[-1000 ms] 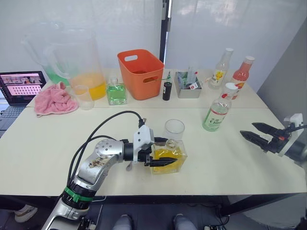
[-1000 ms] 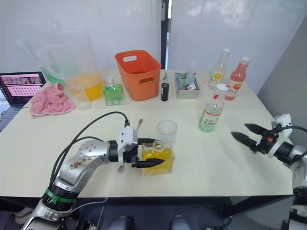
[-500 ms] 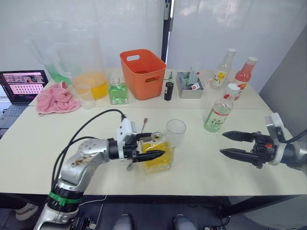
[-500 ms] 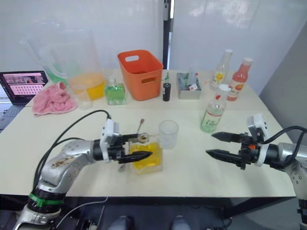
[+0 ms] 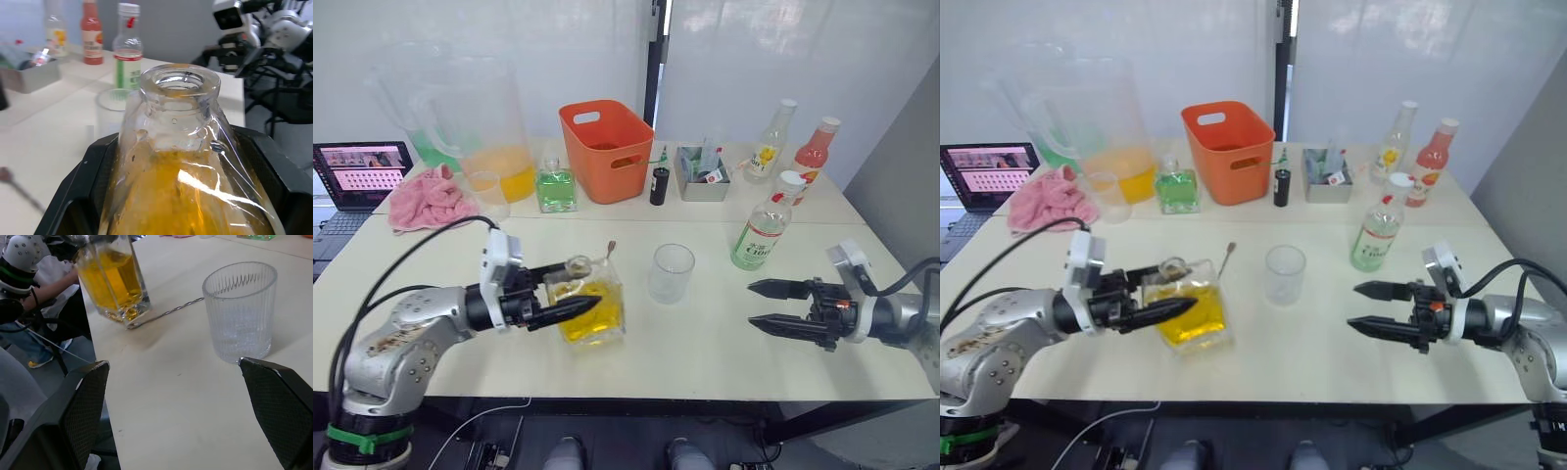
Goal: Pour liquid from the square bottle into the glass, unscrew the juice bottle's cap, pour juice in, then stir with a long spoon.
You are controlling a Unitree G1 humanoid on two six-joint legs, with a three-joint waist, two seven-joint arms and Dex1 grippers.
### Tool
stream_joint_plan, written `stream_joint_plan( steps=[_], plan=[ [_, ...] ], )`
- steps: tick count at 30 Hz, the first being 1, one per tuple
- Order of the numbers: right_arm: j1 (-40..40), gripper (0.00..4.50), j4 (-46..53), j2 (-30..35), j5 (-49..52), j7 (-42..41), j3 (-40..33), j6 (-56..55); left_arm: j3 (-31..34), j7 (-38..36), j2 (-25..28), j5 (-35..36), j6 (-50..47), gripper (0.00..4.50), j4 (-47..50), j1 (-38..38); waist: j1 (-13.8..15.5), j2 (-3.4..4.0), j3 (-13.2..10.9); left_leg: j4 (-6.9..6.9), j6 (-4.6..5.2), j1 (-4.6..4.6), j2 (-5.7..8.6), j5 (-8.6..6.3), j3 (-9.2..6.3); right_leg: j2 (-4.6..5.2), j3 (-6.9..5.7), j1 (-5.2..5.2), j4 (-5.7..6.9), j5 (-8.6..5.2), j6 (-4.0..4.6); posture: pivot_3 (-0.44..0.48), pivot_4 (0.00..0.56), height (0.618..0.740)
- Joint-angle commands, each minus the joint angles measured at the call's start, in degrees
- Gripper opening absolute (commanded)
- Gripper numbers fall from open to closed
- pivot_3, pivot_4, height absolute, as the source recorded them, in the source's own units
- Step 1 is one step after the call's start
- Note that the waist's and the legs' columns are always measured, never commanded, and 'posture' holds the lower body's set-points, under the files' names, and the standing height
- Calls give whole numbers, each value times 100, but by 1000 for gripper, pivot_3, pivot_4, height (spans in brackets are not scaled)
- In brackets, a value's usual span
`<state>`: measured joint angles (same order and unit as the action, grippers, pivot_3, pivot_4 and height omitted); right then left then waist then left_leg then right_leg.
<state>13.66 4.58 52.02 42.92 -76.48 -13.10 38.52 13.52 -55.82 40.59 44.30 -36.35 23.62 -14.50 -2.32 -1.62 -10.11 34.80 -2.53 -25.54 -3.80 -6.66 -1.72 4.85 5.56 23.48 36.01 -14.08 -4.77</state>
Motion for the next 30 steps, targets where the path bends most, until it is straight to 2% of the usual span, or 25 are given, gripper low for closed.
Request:
stream_joint_plan(
  steps=[1, 10, 14, 16, 18, 25, 30],
  plan=[
    [100, 4474, 100, -97, 36, 0, -30, -149, 160, 371, 77, -110, 87, 2799, -50, -347, 22, -2, -1, -1, 0, 0, 0, 0, 0, 0, 0, 0, 0, 0, 0, 0, 150, 725],
    [-47, 4474, 387, -381, 109, 322, -91, -205, -605, 1493, -173, -1817, 766, 2799, -762, -1145, 48, -30, -17, -7, -1, -8, 0, 0, -1, 0, -3, 10, 0, 1, 0, 0, 150, 725],
    [-296, 4474, 674, -536, 164, 605, -185, -192, -1168, 1439, -241, -2411, 1013, 2799, -1344, -1902, 144, -38, -20, 3, -3, -58, 0, 2, -1, -1, -4, 61, 7, 16, -11, 0, 150, 725],
    [-391, 4474, 773, -646, 174, 784, -253, -230, -1475, 1343, -265, -2724, 1220, 2799, -1600, -2262, 173, -44, -23, 6, -5, -72, 1, 5, -2, -2, -4, 71, 8, 35, -43, 0, 150, 725],
    [-433, 4474, 824, -719, 181, 912, -305, -262, -1567, 1317, -351, -2838, 1361, 2799, -1771, -2445, 171, -44, -23, 6, -5, -75, 3, 5, -2, -2, -3, 71, 5, 36, -45, 0, 150, 725],
    [-710, 4474, 1142, -996, 206, 1429, -513, -375, -2141, 1225, -1081, -3469, 2359, 2799, -2919, -3515, 204, -46, -24, 6, -5, -76, 3, 5, -3, -2, -4, 69, 5, 36, -45, 0, 150, 725],
    [-880, 4474, 1300, -1059, 226, 1608, -649, -450, -2395, 1502, -1426, -4091, 3239, 2799, -3638, -3858, 166, -46, -24, 3, -4, -76, 4, 5, -3, -2, -3, 71, 6, 36, -45, 0, 150, 725]
  ],
)
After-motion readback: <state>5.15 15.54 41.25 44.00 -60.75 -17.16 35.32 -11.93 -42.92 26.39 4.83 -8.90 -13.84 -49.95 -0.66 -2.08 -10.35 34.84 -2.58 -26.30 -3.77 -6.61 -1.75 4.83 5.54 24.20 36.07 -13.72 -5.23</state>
